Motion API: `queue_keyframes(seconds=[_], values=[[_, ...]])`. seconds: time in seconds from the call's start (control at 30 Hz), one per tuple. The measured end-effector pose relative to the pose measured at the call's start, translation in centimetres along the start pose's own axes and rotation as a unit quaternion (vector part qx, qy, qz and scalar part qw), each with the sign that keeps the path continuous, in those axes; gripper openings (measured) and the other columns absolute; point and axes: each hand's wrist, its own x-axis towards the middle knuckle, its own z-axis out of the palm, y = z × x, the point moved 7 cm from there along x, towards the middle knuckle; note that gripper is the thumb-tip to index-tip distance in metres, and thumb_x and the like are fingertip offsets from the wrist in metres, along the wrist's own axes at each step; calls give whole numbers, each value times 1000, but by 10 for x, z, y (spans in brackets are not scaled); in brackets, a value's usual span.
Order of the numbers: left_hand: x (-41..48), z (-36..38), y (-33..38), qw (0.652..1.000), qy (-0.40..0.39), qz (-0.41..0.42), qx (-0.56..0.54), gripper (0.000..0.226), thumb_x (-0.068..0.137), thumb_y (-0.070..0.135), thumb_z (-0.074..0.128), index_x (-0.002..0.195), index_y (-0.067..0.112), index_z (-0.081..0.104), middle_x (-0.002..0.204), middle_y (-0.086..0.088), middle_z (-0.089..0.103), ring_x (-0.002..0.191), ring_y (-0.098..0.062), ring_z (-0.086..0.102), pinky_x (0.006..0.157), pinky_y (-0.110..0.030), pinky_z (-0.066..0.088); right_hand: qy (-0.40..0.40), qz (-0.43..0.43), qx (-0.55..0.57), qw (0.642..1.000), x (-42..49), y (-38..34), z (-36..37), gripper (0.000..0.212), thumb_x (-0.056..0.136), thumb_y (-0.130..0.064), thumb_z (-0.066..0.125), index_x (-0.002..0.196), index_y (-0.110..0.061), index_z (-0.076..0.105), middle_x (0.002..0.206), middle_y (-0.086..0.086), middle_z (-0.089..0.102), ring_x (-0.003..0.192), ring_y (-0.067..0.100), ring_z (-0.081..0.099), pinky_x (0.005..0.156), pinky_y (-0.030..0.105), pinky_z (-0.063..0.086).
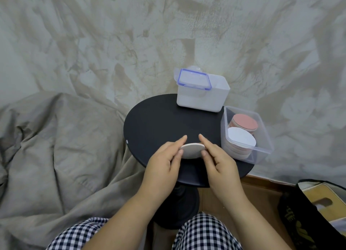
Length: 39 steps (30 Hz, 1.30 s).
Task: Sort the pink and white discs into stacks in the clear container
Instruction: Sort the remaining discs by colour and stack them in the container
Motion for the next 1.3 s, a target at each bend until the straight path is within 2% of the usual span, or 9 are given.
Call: queue_keyframes(seconds=[0.07,0.17,0.27,0.37,0.67,0.83,1.07,1.2,1.3], values=[[-1,-1,0,1000,9,-7,-7,37,95,17,45,130,30,49,97,24,57,95,14,51,81,0,34,20,-4,9,1000,0,-2,-2,40,92,-6,51,124,-32,51,99,-17,61,94,-7,55,82,6,40],[-4,-6,-1,996,38,-47,-68,35,94,13,50,112,43,49,103,22,63,99,14,56,80,-2,38,57,29,74,995,-3,-1,-5,35,90,-11,56,112,-38,56,101,-20,64,95,-6,59,85,14,47],[-5,-9,0,992,65,-61,-94,29,91,10,55,97,38,54,96,20,65,96,7,60,77,-6,43,73,42,96,992,-6,0,-7,33,88,-10,59,100,-40,56,95,-22,67,93,-4,62,82,18,51],[-7,-11,-2,987,99,-65,-112,27,88,6,60,94,32,62,95,15,67,93,3,62,76,-7,44,85,27,69,994,-7,-3,-11,37,87,-6,61,95,-42,58,95,-33,63,94,-6,60,82,12,46],[-13,-21,0,980,159,-37,-114,21,80,-1,68,88,17,71,89,6,68,87,-3,65,74,-10,47,102,-27,54,993,-10,-11,-15,41,82,1,65,101,-35,63,97,-14,66,91,-2,62,78,9,46],[-14,-20,-3,981,156,-41,-108,20,80,2,68,90,19,71,89,7,68,87,-2,65,74,-11,49,94,-36,52,994,-10,-10,-15,36,82,1,64,103,-28,64,97,-14,66,91,-3,61,79,8,45],[-8,-16,-1,985,134,-52,-98,20,82,5,67,90,23,70,89,10,68,86,-3,64,72,-11,48,85,-41,52,994,-8,-16,-24,37,81,-2,66,102,-32,64,96,-19,66,92,-4,61,77,7,45],[8,1,16,993,74,-37,-84,23,83,7,65,96,26,68,94,13,65,87,-2,61,68,-8,46,114,2,79,990,1,-11,-62,39,80,-2,68,97,-38,65,96,-20,69,91,-1,63,75,9,46],[24,31,27,996,-1,-32,-80,34,82,15,67,109,34,59,107,18,55,93,-1,57,68,-14,49,169,56,119,977,15,2,-104,34,81,-3,66,94,-34,66,94,-14,71,87,1,64,75,15,51]])
